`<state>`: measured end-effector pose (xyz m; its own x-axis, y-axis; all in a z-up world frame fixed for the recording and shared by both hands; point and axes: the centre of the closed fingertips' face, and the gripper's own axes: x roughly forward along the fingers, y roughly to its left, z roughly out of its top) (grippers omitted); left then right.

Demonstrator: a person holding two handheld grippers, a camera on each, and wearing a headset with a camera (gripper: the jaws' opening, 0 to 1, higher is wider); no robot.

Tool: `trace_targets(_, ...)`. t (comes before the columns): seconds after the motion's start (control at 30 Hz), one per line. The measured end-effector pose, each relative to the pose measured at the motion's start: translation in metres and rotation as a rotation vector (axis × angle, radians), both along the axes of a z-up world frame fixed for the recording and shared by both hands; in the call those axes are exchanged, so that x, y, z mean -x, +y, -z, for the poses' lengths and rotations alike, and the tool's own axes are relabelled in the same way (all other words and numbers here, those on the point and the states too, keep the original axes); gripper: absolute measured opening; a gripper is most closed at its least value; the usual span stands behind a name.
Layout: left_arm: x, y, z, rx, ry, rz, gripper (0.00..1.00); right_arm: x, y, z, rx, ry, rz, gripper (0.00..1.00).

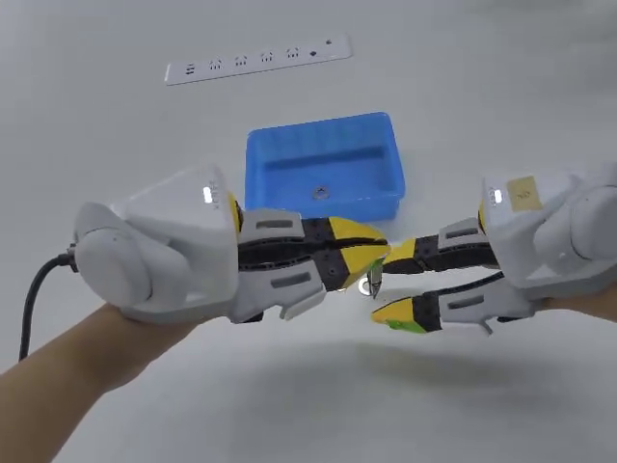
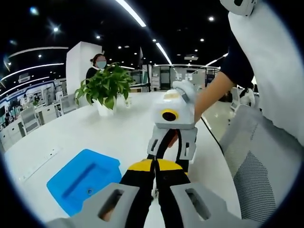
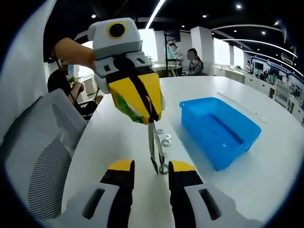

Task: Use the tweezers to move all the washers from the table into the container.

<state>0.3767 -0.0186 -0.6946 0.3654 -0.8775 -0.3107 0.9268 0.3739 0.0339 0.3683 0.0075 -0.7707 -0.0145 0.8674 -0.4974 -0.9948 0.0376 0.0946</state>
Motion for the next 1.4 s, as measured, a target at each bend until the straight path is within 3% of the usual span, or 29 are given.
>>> trace_targets(0.13,-0.001,0.0,0.0,0.003,0.008,-0.001,0.05,0.003,0.007,-0.006,-0.025,0.032,-0.048,0.28)
trace_targets(0.33,-0.003,0.0,0.0,0.008,0.017,-0.007,0.05,0.001,0.012,-0.003,-0.019,0.016,-0.108,0.21)
trace_targets(0.43,-0.003,0.0,0.001,0.008,0.019,-0.005,0.05,0.002,0.014,-0.004,-0.048,0.046,-0.13,0.2)
trace_targets(0.6,-0.003,0.0,0.001,0.008,0.021,-0.001,0.05,-0.002,0.016,-0.001,-0.074,0.046,-0.154,0.15)
trace_targets(0.67,-0.003,0.0,0.001,0.009,0.024,-0.002,0.05,-0.001,0.015,-0.001,-0.097,0.066,-0.165,0.14)
trace_targets(1.0,-0.007,0.004,0.001,0.002,0.031,-0.013,0.05,0.0,0.016,-0.002,-0.174,0.056,-0.208,0.11)
trace_targets(1.2,-0.009,0.004,0.001,-0.001,0.034,-0.016,0.05,0.0,0.017,-0.004,-0.186,0.024,-0.231,0.09)
trace_targets(1.4,-0.01,0.005,0.001,0.013,0.063,-0.042,0.05,0.004,0.021,-0.004,-0.187,0.015,-0.231,0.09)
